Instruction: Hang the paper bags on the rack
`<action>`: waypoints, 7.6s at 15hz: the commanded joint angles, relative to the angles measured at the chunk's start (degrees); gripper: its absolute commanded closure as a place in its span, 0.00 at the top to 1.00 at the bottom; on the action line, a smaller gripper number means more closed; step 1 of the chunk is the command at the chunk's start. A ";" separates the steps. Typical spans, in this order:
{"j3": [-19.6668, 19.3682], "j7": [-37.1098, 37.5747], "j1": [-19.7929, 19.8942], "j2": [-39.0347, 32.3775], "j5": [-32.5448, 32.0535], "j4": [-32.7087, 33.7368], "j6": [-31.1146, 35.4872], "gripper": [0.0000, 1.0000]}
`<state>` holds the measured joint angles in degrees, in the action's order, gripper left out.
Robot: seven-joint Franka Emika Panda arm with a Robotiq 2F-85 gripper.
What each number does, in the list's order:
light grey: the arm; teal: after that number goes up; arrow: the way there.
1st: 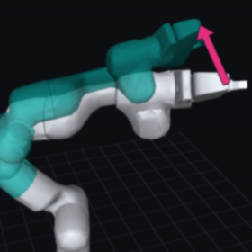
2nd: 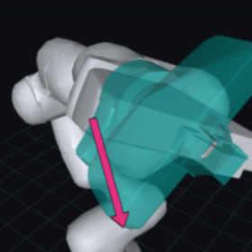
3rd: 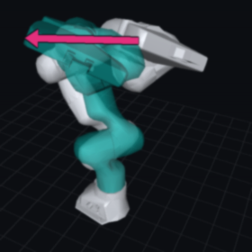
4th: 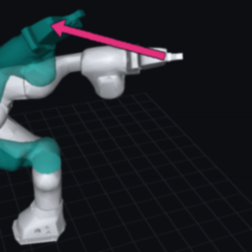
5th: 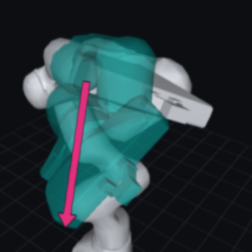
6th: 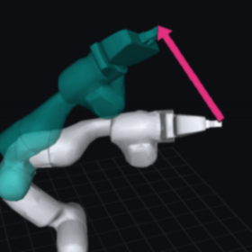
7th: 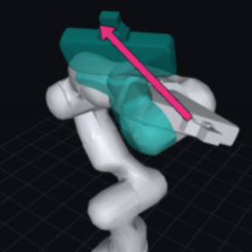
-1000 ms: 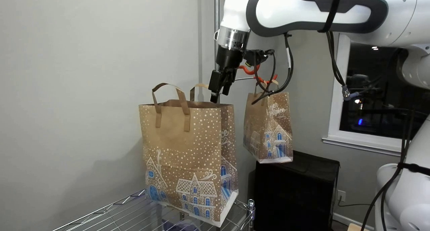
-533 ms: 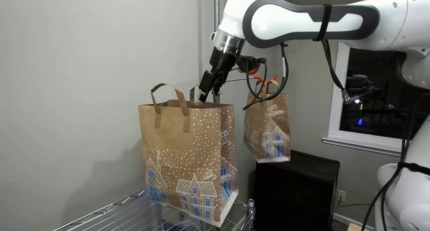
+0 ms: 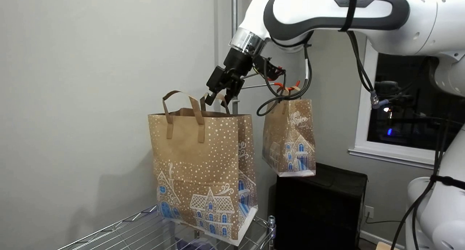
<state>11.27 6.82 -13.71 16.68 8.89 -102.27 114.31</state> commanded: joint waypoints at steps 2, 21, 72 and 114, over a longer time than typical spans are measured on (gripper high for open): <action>-0.74 -3.45 -0.43 0.77 6.63 0.50 -2.73 1.00; -0.37 -20.28 -2.80 2.00 10.28 1.51 -7.04 1.00; 18.14 18.09 -0.72 -12.18 -41.50 14.32 -1.79 1.00; 6.00 13.02 -3.05 -15.67 -22.27 26.81 -19.47 0.06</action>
<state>17.00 21.02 -16.61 0.94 -12.91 -79.03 97.59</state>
